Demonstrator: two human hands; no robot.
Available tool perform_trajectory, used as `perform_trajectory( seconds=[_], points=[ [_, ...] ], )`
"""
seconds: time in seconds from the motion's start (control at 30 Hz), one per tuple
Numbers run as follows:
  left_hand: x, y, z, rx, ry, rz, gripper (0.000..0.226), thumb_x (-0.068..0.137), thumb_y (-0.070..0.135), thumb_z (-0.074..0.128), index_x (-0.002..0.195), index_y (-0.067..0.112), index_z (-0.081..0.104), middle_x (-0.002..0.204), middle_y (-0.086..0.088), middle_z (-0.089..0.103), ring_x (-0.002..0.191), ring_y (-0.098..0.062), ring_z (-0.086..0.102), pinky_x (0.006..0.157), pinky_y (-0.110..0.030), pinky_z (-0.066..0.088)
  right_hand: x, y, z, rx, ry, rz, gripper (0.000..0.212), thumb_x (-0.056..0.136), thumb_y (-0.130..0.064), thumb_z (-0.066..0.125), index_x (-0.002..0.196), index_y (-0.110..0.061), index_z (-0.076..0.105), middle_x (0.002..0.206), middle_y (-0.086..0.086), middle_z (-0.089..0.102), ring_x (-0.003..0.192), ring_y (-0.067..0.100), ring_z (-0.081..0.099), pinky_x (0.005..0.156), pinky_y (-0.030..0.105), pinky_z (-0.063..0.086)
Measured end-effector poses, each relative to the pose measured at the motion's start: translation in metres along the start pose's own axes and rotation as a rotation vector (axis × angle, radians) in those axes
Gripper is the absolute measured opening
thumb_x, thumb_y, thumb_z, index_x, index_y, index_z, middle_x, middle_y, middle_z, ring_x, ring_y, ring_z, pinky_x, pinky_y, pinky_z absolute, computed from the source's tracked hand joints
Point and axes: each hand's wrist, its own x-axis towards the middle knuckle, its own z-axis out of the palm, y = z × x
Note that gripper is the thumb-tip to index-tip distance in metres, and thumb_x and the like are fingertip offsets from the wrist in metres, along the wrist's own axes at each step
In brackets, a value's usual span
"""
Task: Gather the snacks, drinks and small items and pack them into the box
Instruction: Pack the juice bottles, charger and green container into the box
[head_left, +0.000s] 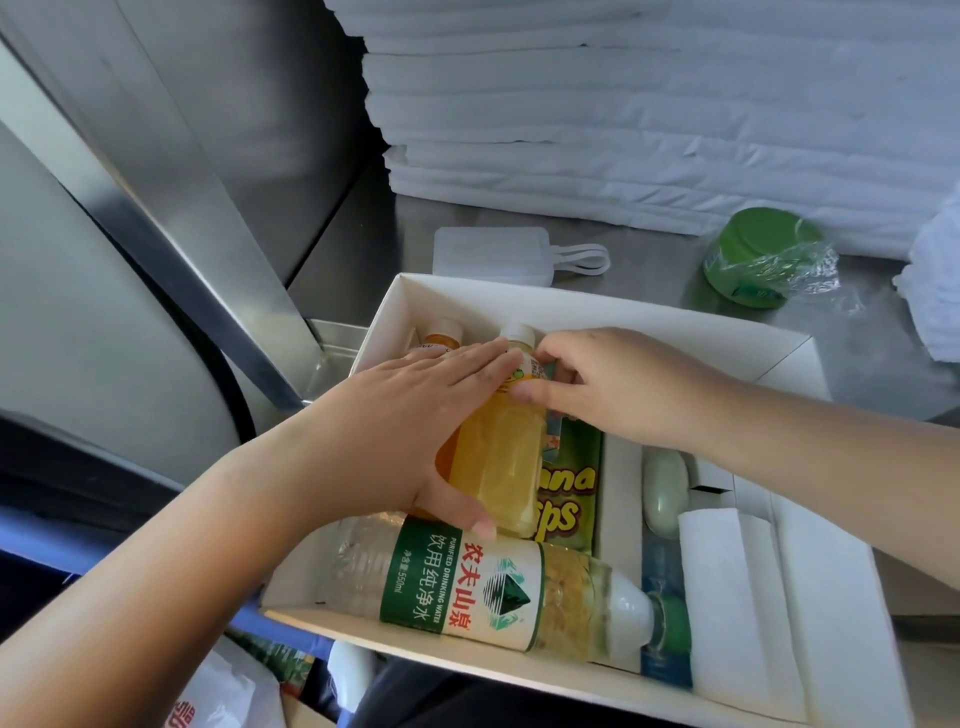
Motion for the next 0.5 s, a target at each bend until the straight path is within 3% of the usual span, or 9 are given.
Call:
perform_trajectory(
  seconds=[0.13,0.23,0.3,0.4,0.5],
  points=[
    [0.003,-0.005,0.009,-0.001,0.031,-0.014,0.122,0.056,0.089,0.052,0.150,0.029,0.004,0.153,0.015,0.010,0.131,0.015,-0.022,0.106,-0.010,-0.013,0.001,0.004,-0.001,-0.051,-0.032,-0.001,0.046,0.081,-0.068,0.036,0.081,-0.024,0.052,0.069,-0.007,0.055,0.058,0.005,0.050,0.046,0.017,0.033],
    [0.002,-0.005,0.009,-0.053,0.056,-0.038,0.121,0.055,0.092,0.050,0.149,0.036,-0.002,0.154,0.020,0.004,0.130,0.017,-0.020,0.109,-0.018,0.005,-0.001,0.008,-0.007,-0.021,-0.086,0.025,0.057,0.071,-0.075,0.033,0.100,-0.030,0.054,0.081,-0.013,0.060,0.070,0.001,0.056,0.056,0.021,0.045],
    [0.003,-0.002,0.008,-0.108,0.066,-0.037,0.117,0.057,0.093,0.045,0.147,0.041,-0.009,0.151,0.029,-0.009,0.126,0.021,-0.024,0.106,-0.013,-0.004,-0.004,0.010,-0.008,0.015,-0.109,0.030,0.057,0.072,-0.072,0.041,0.107,-0.029,0.054,0.086,-0.012,0.062,0.074,0.002,0.059,0.066,0.030,0.053],
    [0.005,0.003,0.002,-0.098,0.013,-0.047,0.116,0.055,0.098,0.034,0.140,0.045,-0.023,0.135,0.040,-0.034,0.123,0.017,-0.026,0.093,-0.004,-0.028,-0.004,0.012,-0.001,0.095,-0.162,0.034,0.047,0.079,-0.064,0.049,0.106,-0.026,0.053,0.087,-0.008,0.064,0.077,0.007,0.062,0.072,0.039,0.055],
    [0.004,0.005,0.000,-0.083,-0.034,-0.063,0.119,0.051,0.098,0.032,0.138,0.044,-0.029,0.134,0.037,-0.036,0.129,0.006,-0.016,0.096,-0.013,-0.024,-0.005,0.011,0.000,0.117,-0.182,0.043,0.043,0.082,-0.060,0.050,0.106,-0.024,0.054,0.089,-0.005,0.065,0.079,0.011,0.063,0.074,0.040,0.055]
  ],
)
